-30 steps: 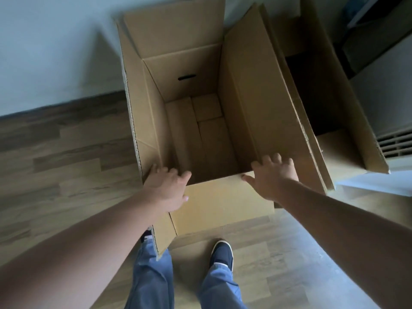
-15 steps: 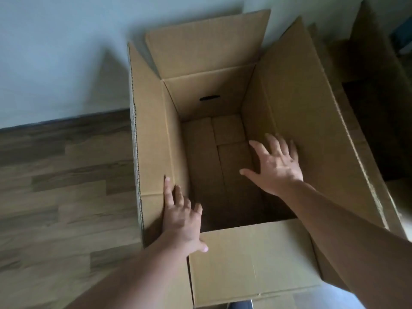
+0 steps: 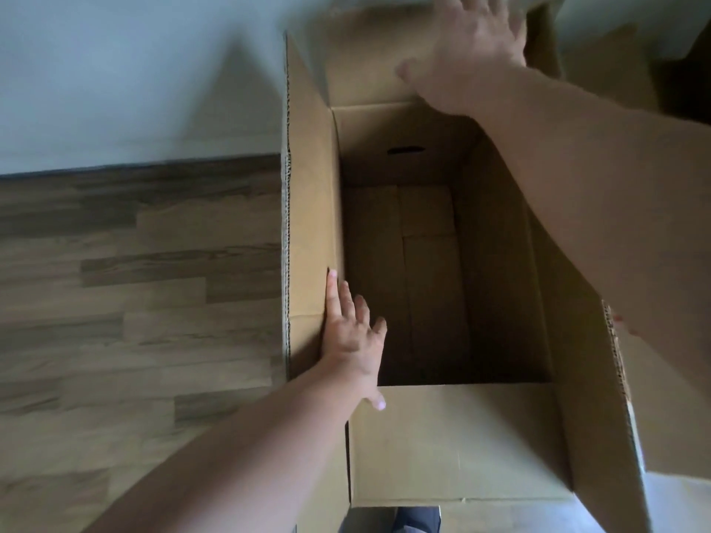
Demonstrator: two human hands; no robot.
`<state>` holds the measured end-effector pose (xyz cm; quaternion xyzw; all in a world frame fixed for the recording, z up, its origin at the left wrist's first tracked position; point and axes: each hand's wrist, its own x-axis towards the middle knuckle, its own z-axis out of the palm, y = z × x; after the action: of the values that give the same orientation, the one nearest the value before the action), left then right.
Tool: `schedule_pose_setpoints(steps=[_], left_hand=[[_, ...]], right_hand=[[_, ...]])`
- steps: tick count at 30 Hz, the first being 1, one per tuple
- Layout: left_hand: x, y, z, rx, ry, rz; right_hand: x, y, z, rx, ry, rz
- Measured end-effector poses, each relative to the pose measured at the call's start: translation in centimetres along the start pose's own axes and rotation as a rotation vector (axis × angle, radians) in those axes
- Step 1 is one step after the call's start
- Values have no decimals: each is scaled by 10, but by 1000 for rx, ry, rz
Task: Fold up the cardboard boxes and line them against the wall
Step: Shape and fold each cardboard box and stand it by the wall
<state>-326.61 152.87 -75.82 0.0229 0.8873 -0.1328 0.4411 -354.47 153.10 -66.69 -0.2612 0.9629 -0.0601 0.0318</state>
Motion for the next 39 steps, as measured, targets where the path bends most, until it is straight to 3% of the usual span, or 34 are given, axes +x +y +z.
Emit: schedule_pose_setpoints(steps=[3,8,15,20,26,31,33,39], left_hand=[[0,3,-2,-10,-11,5],[5,5,-1,-9,-3,0],[8,0,11,-31,56,11],[12,-2,13,-33,89,39],[22,-11,13,-60,150,58],[26,-24,12,-348,424,-6],[24,-28,6,-452,546,-44],[6,-35,-26,-514,1008,-179]], right_hand=[[-1,3,10,22,-133,-13],[11,-4,5,178,0,13],[4,53,25,203,-70,328],[37,78,13,173,-5,362],[46,75,34,148,-49,319],[-23,86,54,188,16,247],[-59,91,71,174,-57,243],[-122,112,116,-239,-424,156]])
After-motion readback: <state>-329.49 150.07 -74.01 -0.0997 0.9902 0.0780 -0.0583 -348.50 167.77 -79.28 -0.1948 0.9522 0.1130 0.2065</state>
